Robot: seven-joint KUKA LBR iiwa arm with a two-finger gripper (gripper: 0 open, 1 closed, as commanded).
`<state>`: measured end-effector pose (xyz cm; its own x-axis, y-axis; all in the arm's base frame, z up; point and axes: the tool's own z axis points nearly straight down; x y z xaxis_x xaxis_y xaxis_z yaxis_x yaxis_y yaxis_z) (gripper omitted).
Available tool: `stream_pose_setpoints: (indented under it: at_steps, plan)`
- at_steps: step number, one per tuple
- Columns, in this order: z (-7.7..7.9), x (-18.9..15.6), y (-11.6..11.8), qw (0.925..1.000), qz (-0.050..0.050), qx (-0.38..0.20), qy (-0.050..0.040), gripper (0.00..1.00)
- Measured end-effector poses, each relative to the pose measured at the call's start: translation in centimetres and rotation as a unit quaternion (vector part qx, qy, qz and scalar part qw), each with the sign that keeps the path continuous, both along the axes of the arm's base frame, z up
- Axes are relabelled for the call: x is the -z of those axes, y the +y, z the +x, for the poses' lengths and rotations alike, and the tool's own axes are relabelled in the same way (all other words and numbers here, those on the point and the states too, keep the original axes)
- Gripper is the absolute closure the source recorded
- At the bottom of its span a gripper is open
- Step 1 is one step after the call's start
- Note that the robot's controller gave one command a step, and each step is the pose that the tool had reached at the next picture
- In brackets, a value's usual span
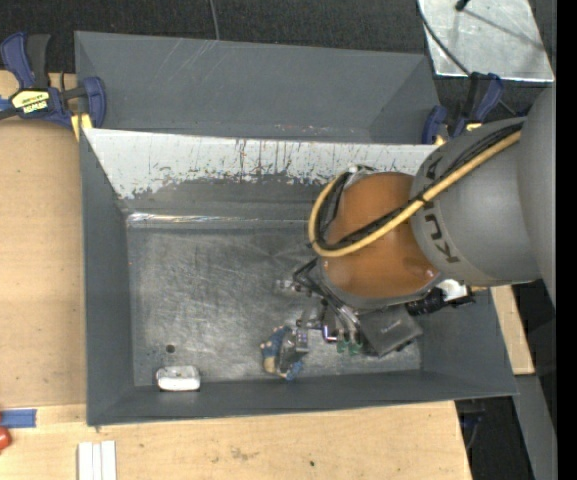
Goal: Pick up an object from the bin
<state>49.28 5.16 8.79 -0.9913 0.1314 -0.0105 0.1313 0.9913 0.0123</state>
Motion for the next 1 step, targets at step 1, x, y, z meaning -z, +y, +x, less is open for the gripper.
stream_pose_setpoints:
  at_steps: [1]
  plan:
    - [-0.62,0.19,0.0,0.9999,-0.001,-0.002,0.0129,1.0]
